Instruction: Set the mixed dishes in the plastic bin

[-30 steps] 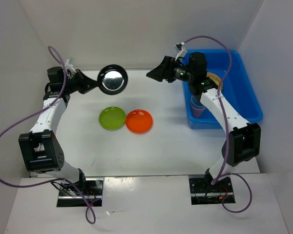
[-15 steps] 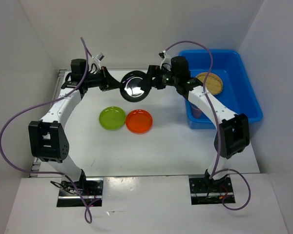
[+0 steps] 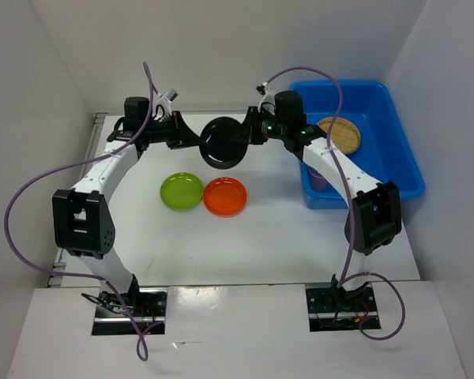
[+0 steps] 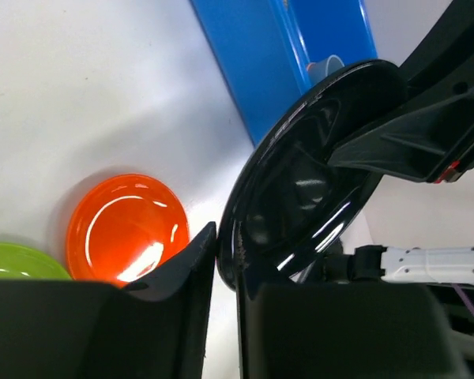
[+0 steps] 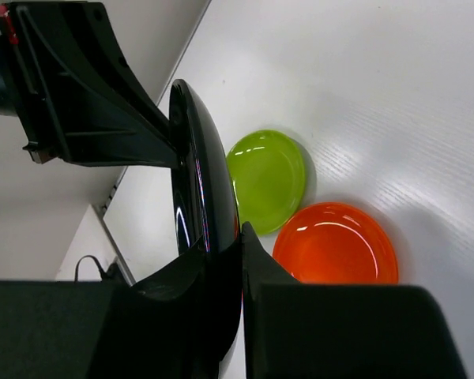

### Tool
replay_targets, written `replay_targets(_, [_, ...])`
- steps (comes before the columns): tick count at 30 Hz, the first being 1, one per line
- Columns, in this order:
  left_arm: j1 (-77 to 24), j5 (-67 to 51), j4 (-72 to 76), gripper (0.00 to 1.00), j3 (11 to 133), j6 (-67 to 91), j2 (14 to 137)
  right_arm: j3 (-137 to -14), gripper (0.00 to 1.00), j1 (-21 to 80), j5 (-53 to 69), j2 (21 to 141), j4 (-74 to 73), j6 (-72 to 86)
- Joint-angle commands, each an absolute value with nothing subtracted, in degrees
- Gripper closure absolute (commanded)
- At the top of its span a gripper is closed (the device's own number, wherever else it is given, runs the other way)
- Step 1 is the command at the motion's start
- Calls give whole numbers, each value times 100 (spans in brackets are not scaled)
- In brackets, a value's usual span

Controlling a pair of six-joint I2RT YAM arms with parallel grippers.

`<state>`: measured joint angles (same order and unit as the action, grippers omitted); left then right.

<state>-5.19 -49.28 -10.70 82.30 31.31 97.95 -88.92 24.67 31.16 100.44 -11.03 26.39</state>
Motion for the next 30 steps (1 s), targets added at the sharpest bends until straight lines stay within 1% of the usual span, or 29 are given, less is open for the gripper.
replay_targets(1, [-527,-4931,-1142,76,8455,3094,9817,-8982,100,2383,2796,9967,-1063,2574])
replay_targets(2, [-475,-4931,-1195,69,8455,3094,9817,-8913,100,2312,2795,9793,-985,2575])
replay_targets(3, [-361,-4931,-1195,57,8455,3015,9817,-8825,100,2129,2743,9704,-932,2654])
replay_targets(5, [-203,-4739,-1195,40,8385,3015,9747,-8763,100,1908,2620,9424,-853,2760])
replay_targets(7, [16,-4589,-1195,35,8306,3015,9625,-8763,100,1593,2401,9238,-800,2821])
replay_targets(9, [140,-4369,-1195,27,8131,3015,9624,-8824,100,1364,1804,8992,-852,2821])
replay_targets(12, [264,-4193,-1195,27,7815,3015,9685,-8886,100,1003,1390,8824,-713,3022])
replay_targets(13, [264,-4114,-1195,27,7753,3015,9764,-8781,100,637,1389,8755,-416,3319])
replay_targets(15, [264,-3693,-1492,27,7577,2822,9826,-8430,100,222,1336,8675,-11,3698])
replay_targets(16, [264,-3483,-1546,27,7498,2769,9826,-8290,100,-172,1336,8605,400,4048])
replay_targets(17, [264,-3306,-1547,27,7401,2769,9826,-8044,100,-358,1284,8604,578,4174])
replay_targets(19, [316,-2849,-1495,27,7086,2908,9712,-7989,100,-771,1127,8657,711,4367])
replay_targets(22, [403,-2260,-1231,25,6672,3215,9475,-7937,100,-993,916,8833,712,4561])
replay_targets(24, [579,-2084,-1029,21,6259,3348,9317,-7709,100,-1055,704,8964,835,4649])
replay_targets(28, [834,-1969,-853,21,5635,3594,9176,-7226,100,-1055,-138,9079,1151,4983])
replay_targets(30, [888,-1899,-704,21,5362,3683,9036,-7093,100,-1055,-246,9202,1266,5176])
